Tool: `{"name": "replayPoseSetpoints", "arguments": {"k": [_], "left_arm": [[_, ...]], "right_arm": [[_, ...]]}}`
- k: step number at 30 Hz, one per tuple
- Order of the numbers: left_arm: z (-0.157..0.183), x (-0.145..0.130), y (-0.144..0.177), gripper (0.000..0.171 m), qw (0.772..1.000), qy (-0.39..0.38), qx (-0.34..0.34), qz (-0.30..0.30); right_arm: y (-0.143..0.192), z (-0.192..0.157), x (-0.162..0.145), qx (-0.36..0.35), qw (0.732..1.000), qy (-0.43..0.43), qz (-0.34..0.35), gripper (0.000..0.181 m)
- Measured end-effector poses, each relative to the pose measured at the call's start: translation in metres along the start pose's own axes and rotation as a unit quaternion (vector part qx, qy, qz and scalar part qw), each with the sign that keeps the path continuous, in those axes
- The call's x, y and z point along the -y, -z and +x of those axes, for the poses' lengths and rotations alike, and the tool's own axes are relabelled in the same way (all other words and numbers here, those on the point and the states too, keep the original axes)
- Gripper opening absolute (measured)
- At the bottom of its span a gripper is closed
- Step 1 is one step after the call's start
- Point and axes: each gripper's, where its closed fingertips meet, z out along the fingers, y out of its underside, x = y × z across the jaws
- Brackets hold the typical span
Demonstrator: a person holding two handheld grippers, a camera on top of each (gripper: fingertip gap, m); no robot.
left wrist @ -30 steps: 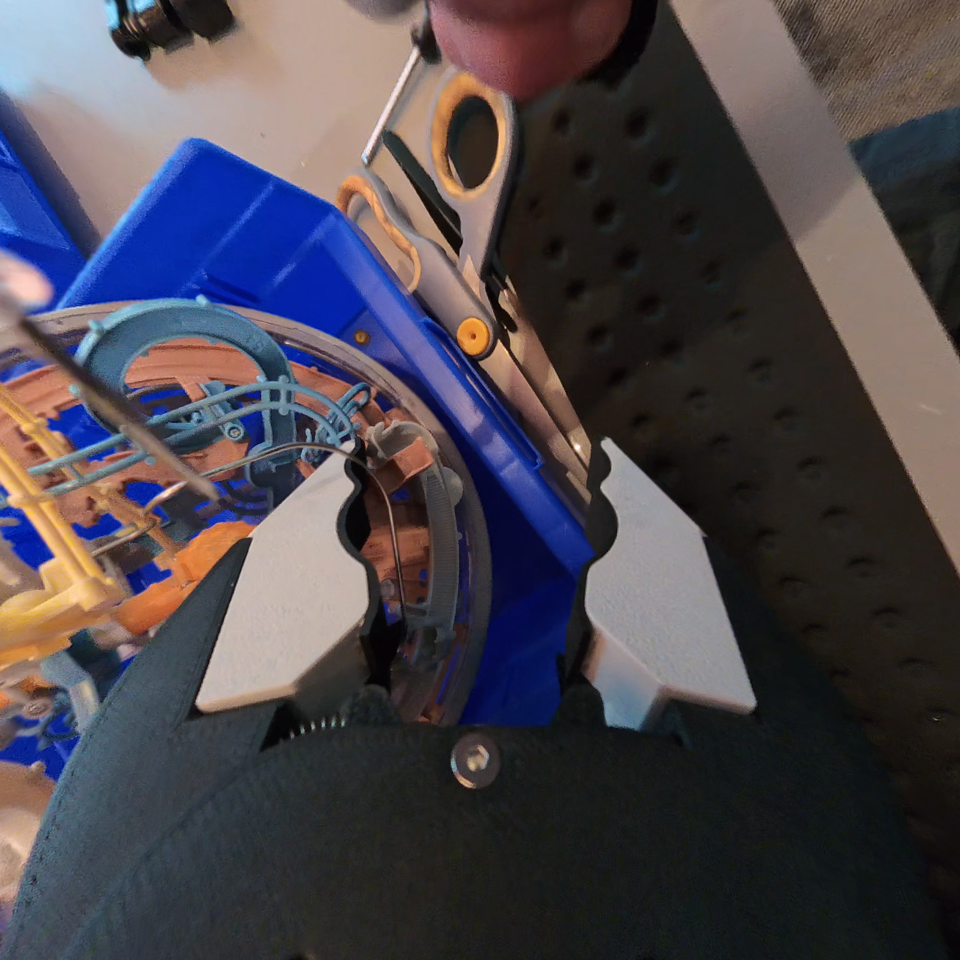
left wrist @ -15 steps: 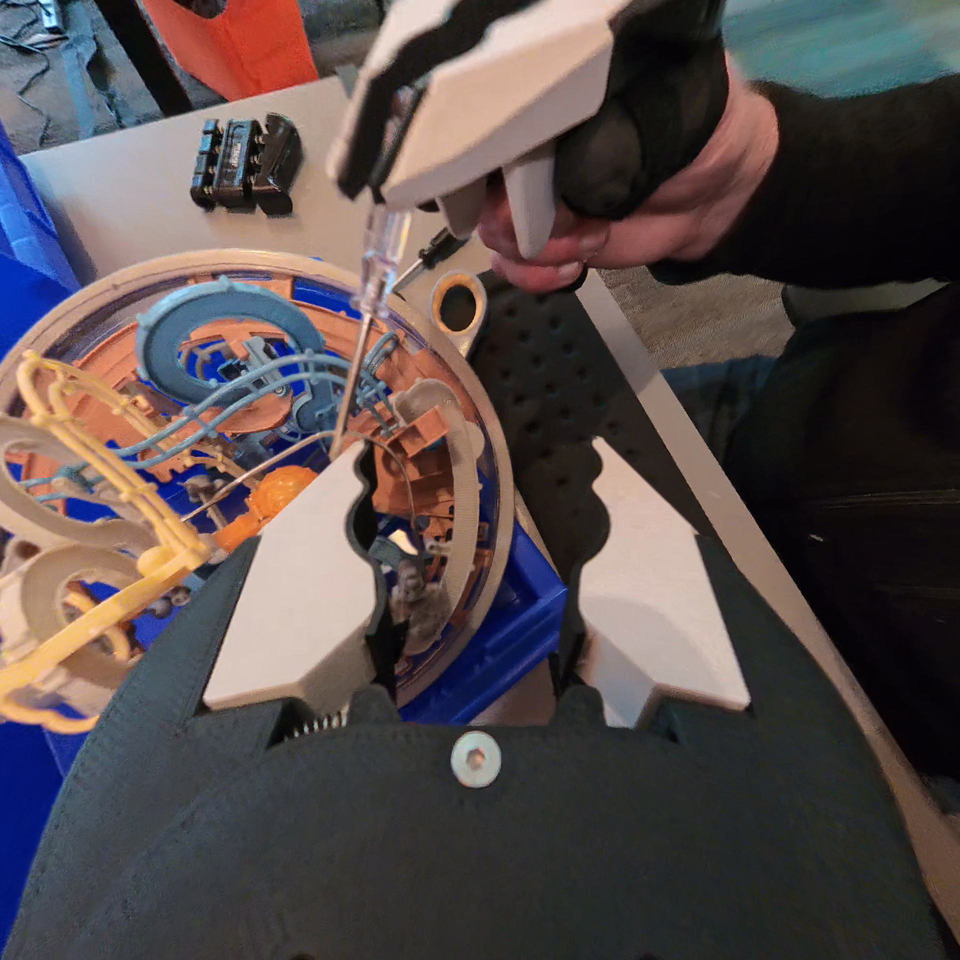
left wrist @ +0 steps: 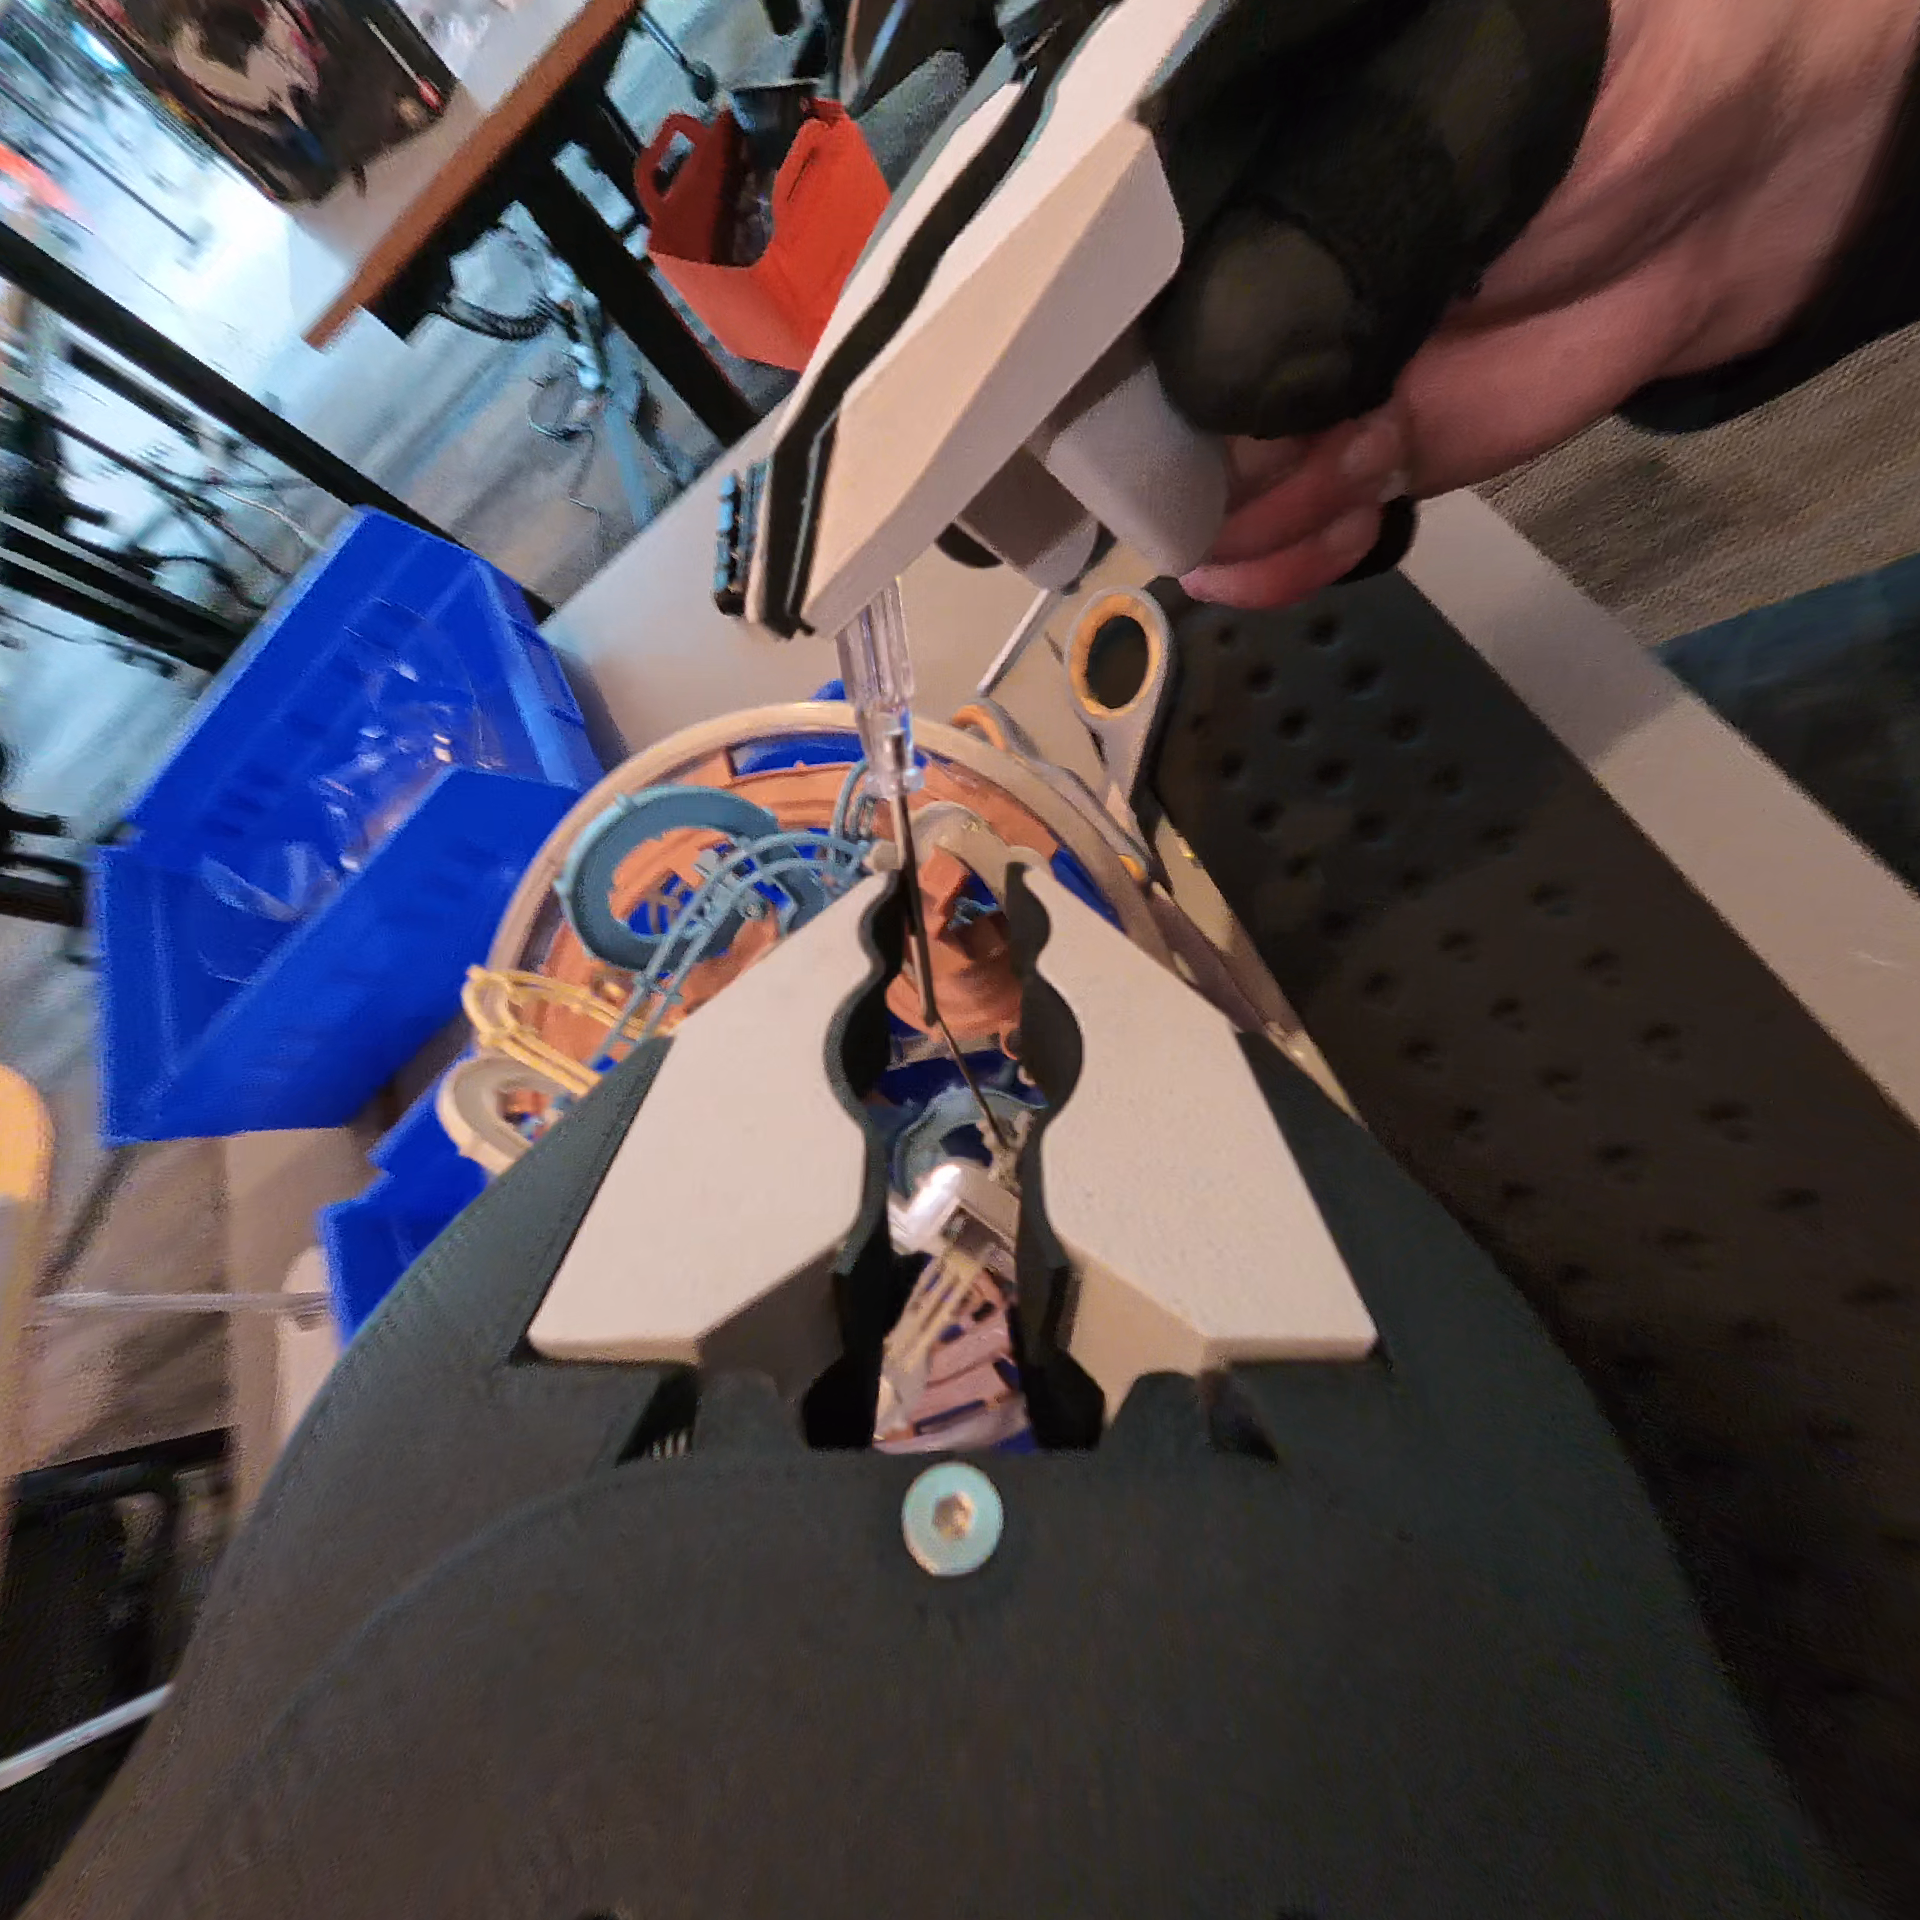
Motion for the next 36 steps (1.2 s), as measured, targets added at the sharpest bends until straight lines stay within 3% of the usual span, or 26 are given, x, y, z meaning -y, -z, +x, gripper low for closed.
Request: {"name": "replayPoseSetpoints", "arguments": {"k": [2,11,14,17,23,25,27,30,36], "left_arm": [[-0.003,0.001,-0.003,0.001,0.999,-0.034,0.032,-0.008],[-0.012,0.013,0.004,0.000,0.979,-0.154,0.127,-0.032],[-0.011,0.019,0.004,0.000,0.973,-0.178,0.146,-0.034],[-0.006,0.025,0.003,0.000,0.966,-0.203,0.154,-0.032],[0.001,0.030,0.002,0.000,0.958,-0.237,0.159,-0.037],[0.001,0.032,0.002,0.000,0.960,-0.229,0.157,-0.031],[0.001,0.033,0.003,0.000,0.959,-0.233,0.159,-0.030],[0.002,0.035,0.004,0.000,0.959,-0.234,0.159,-0.025],[0.003,0.035,0.004,0.000,0.955,-0.246,0.161,-0.030]], "right_arm": [[0.002,-0.004,0.001,0.003,1.000,-0.005,0.003,0.008],[0.021,-0.011,-0.009,0.005,0.999,-0.009,-0.047,0.010],[0.026,-0.014,-0.012,0.003,0.997,0.008,-0.072,0.034],[0.025,-0.020,-0.019,0.006,0.995,0.018,-0.098,0.037],[0.024,-0.019,-0.021,-0.005,0.994,0.016,-0.106,0.007],[0.025,-0.019,-0.020,-0.008,0.994,0.008,-0.106,0.008],[0.025,-0.019,-0.025,-0.016,0.992,0.016,-0.120,0.019],[0.026,-0.022,-0.025,-0.015,0.993,0.023,-0.116,0.008],[0.025,-0.024,-0.026,-0.010,0.993,0.014,-0.119,0.012]]}}
